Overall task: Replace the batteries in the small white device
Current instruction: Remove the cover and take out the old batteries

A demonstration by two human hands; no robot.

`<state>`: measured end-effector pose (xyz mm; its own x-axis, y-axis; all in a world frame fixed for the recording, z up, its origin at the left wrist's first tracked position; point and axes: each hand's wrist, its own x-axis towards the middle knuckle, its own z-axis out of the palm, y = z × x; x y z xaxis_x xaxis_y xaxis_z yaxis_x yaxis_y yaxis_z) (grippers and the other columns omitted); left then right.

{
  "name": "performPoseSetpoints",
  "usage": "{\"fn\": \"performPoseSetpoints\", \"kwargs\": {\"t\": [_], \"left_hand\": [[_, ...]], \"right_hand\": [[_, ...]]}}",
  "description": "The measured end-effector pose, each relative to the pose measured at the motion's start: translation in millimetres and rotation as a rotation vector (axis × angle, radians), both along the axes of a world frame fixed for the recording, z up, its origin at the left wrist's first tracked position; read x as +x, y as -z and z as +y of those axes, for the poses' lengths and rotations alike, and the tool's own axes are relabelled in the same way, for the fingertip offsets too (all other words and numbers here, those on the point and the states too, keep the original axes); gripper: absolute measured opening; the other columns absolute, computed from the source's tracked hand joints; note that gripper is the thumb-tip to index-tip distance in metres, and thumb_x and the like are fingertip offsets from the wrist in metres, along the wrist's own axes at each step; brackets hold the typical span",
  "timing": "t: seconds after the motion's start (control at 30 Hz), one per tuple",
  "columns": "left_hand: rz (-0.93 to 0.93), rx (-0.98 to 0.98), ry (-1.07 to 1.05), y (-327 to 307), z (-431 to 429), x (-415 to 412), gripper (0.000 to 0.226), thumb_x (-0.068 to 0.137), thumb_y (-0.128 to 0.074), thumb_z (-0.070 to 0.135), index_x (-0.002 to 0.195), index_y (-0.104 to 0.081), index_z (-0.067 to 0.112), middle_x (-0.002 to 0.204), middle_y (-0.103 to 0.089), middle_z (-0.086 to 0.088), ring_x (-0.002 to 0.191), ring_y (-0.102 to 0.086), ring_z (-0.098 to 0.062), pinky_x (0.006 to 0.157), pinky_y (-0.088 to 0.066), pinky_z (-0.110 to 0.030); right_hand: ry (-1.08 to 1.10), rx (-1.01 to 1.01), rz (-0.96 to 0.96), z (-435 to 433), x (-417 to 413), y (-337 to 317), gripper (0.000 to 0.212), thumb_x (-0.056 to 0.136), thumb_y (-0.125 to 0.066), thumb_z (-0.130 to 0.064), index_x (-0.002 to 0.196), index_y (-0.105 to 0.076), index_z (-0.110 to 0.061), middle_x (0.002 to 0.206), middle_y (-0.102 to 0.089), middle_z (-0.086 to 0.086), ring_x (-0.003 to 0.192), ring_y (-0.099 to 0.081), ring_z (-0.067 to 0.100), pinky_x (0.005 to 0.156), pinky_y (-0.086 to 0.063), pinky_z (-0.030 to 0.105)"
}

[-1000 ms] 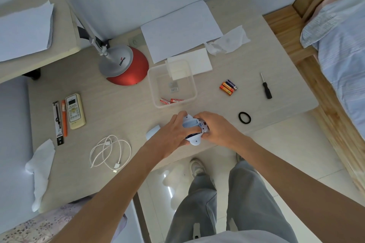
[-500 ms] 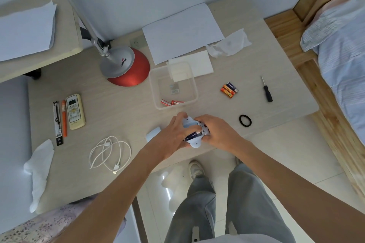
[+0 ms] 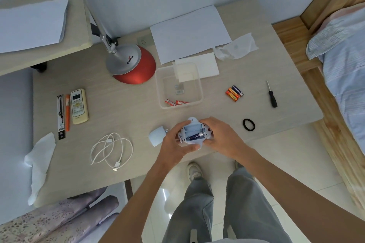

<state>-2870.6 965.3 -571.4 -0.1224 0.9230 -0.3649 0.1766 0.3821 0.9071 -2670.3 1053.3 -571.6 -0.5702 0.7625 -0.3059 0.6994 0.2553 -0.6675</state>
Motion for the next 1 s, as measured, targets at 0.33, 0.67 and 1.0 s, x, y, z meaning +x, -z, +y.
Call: {"fn": "performPoseSetpoints", "kwargs": {"t": [0.33,0.67,1.0], "left_hand": [[-0.137,-0.008,-0.131,4,7,5,0.077,0.065,-0.100,0.001,0.135,-0.072,0.019,0.131,-0.075,-0.002,0.118,-0.072,-0.017,0.093,-0.058,-0.021],[-0.150,-0.006,-0.178,12,7,5,0.075,0.062,-0.103,0.007,0.130,-0.075,0.025,0.129,-0.075,0.002,0.119,-0.071,-0.021,0.100,-0.059,-0.031],[-0.159,-0.015,-0.195,18,6,5,0.076,0.060,-0.104,0.006,0.130,-0.075,0.019,0.129,-0.076,0.002,0.121,-0.071,-0.021,0.105,-0.060,-0.044]], "right_hand": [[-0.130,0.166,-0.096,8,12,-30,0.063,0.087,-0.076,-0.030,0.145,-0.053,-0.032,0.134,-0.047,-0.008,0.106,-0.057,0.010,0.075,-0.059,0.032],[-0.278,0.228,-0.209,21,-15,-46,0.024,0.099,-0.069,-0.039,0.114,-0.078,-0.023,0.116,-0.048,-0.002,0.108,-0.049,0.017,0.077,-0.057,0.039],[-0.076,0.435,0.007,73,-33,-77,0.015,0.097,-0.075,-0.027,0.104,-0.079,-0.014,0.107,-0.053,0.001,0.103,-0.052,0.019,0.069,-0.054,0.040]]}}
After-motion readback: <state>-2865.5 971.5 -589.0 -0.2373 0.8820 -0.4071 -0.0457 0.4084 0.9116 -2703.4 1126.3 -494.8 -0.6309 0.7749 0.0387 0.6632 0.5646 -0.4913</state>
